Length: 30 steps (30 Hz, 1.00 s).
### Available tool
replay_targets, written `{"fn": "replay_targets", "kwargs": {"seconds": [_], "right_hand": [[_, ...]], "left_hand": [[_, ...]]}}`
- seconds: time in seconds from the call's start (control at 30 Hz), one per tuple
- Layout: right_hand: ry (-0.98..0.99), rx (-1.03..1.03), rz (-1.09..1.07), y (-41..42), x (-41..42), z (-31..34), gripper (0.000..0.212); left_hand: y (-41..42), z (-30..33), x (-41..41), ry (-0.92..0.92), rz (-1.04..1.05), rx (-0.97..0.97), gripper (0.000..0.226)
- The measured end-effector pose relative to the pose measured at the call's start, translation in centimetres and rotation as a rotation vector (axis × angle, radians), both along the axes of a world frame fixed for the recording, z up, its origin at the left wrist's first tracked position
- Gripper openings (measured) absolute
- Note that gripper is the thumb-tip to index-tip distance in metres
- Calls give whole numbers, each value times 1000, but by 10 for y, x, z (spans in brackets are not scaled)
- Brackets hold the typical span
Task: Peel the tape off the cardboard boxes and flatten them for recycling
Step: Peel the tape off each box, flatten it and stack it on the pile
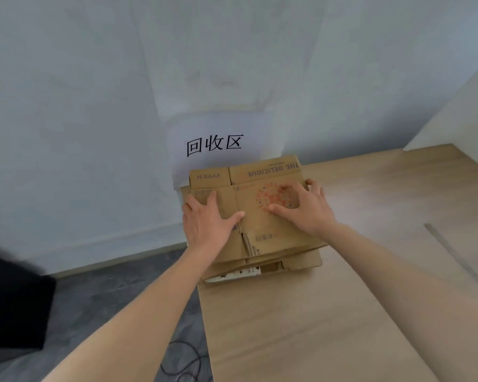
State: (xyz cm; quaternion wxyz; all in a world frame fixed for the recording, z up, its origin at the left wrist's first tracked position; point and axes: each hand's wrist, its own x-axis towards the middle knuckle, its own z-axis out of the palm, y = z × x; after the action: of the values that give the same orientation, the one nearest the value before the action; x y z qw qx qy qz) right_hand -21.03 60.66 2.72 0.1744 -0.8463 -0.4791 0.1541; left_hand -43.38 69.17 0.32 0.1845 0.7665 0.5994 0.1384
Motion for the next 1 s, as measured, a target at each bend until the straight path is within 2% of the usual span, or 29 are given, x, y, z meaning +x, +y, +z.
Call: {"fn": "replay_targets", "kwargs": {"seconds": [0.1,0.2,0.33,0.4,0.6,1.0], "right_hand": [[-24,-80,15,16,11,-34,75],[-85,-105,103,22,15,-68,76],[-194,-43,169,13,9,-99,66],[-194,-11,160,13,9,-103,65],[-205,13,152,13,7,-103,69],[-210,98,131,15,10,-112,66]], "left_hand": [[7,-38,10,96,-31,9,100],[8,-70,14,185,-73,156,99],[9,-90,12,195,-247,358,78],[10,-92,14,214,-291,326,74],[8,-91,16,248,-286,184,86],[8,-98,18,220,-265,222,86]]}}
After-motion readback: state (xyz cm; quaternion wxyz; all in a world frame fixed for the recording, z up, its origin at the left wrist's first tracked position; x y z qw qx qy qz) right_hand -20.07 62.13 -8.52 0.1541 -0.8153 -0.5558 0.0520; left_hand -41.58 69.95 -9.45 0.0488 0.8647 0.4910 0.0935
